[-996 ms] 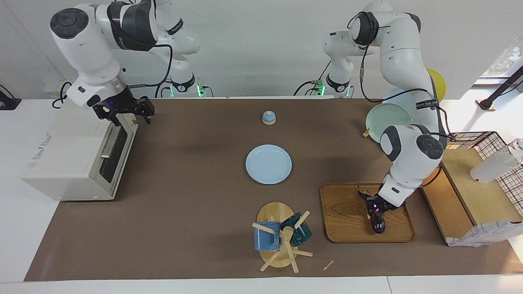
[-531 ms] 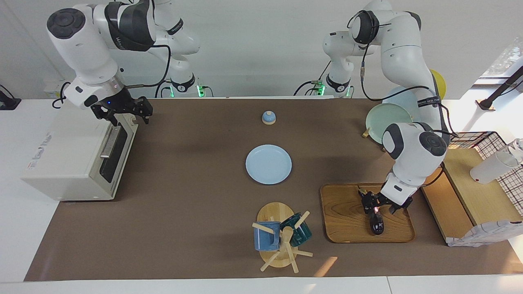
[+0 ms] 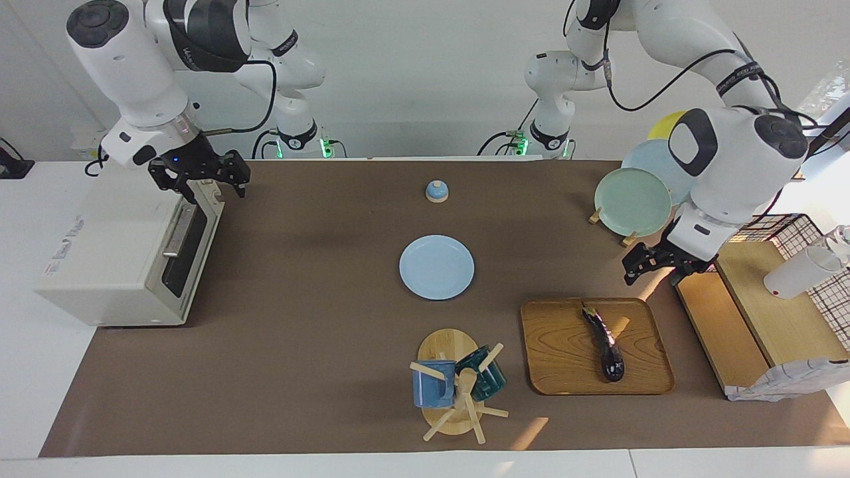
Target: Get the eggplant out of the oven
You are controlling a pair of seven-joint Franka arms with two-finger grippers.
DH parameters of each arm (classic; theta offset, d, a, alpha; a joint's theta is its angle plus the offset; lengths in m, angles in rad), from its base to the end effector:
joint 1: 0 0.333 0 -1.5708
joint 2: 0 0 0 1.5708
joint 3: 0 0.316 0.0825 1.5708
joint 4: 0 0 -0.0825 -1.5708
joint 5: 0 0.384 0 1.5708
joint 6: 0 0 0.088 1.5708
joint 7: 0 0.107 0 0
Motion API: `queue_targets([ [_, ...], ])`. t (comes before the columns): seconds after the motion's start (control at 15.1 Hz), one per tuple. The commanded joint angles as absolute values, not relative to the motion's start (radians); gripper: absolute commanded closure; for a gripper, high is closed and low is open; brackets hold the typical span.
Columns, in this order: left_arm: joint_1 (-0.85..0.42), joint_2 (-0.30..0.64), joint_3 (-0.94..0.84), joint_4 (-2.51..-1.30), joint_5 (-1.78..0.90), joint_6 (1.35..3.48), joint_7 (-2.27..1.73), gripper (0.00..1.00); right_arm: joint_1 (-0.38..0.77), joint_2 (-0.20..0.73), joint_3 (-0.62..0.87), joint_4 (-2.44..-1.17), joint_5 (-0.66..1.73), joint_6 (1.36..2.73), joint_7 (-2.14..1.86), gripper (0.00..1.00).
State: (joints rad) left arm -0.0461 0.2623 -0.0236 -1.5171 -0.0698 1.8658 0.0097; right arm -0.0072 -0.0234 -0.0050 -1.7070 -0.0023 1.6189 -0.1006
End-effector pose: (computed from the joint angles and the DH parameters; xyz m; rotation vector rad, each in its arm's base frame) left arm 0.6495 -0.0490 0.5192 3.0612 -0.0933 0.1290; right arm 0.5468 -0.0069 0.5771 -3.1354 -0.1390 0.1016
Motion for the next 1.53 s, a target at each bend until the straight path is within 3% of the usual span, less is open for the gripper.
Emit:
queue_targets([
  [0.0, -0.046, 0.149, -0.011, -1.548, -0.052, 1.745, -0.008, 0.0, -0.02, -0.034, -0.002, -1.712, 0.025, 1.608, -0.098, 0.0],
  [0.33, -0.046, 0.032, -0.009, -1.565, -0.051, 1.563, -0.006, 0.0, -0.02, -0.034, -0.002, -1.713, 0.025, 1.606, -0.097, 0.0],
  [0.66, -0.054, -0.054, -0.011, -1.681, -0.012, 1.552, -0.026, 0.0, -0.02, -0.034, -0.002, -1.713, 0.025, 1.606, -0.097, 0.0],
  [1.46, -0.095, -0.026, -0.003, -1.611, -0.009, 1.483, -0.034, 0.0, -0.02, -0.034, -0.002, -1.713, 0.025, 1.606, -0.097, 0.0],
])
